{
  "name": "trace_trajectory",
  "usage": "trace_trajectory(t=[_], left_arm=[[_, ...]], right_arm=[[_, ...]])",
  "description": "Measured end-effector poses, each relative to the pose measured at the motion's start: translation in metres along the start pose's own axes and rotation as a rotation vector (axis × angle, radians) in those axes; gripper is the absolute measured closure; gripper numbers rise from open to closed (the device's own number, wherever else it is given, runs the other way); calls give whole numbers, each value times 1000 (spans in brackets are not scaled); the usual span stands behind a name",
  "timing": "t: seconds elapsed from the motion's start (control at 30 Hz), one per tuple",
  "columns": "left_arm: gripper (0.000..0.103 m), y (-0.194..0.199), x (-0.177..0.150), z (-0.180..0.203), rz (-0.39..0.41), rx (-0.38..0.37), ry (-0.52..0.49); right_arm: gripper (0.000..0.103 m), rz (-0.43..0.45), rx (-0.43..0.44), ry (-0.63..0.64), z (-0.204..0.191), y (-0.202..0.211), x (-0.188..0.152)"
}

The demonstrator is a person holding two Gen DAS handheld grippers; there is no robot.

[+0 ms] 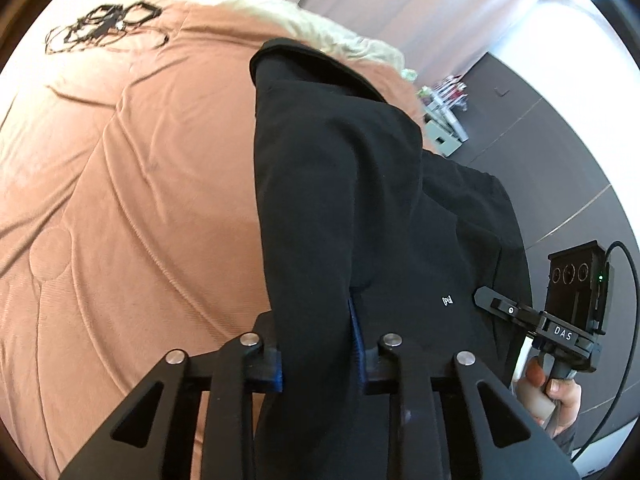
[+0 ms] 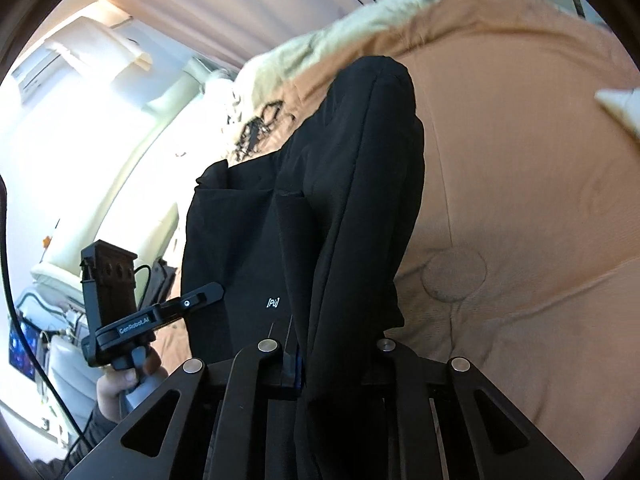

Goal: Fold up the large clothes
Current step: 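Lift the folded shirt off the bed with both grippers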

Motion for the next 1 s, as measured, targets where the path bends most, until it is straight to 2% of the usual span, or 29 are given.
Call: trace_trajectory(t=[0.23, 0.43, 0.63, 1.0], left_arm=[[79, 30, 1, 50, 65, -64, -60], [79, 33, 6, 107, 87, -117, -125], [79, 21, 12, 178, 91, -177, -191], [79, -17, 21, 304, 62, -275, -295]], right_arm=[[86, 111, -17, 37, -18, 66, 0], [86, 187, -72, 53, -13, 132, 0], [86, 256, -133, 51, 11, 201, 7], [86, 355, -244, 30, 36, 299, 2]])
Point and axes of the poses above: each gripper's, at about its wrist camera, not at the fingertips, and y roughly against the way its jaws point, z to its right, x to its top, the point moved 4 cm from there along -y, roughly the way its jaws point, and after that the axes turned 6 degrees about -z, right-handed, at the moved point
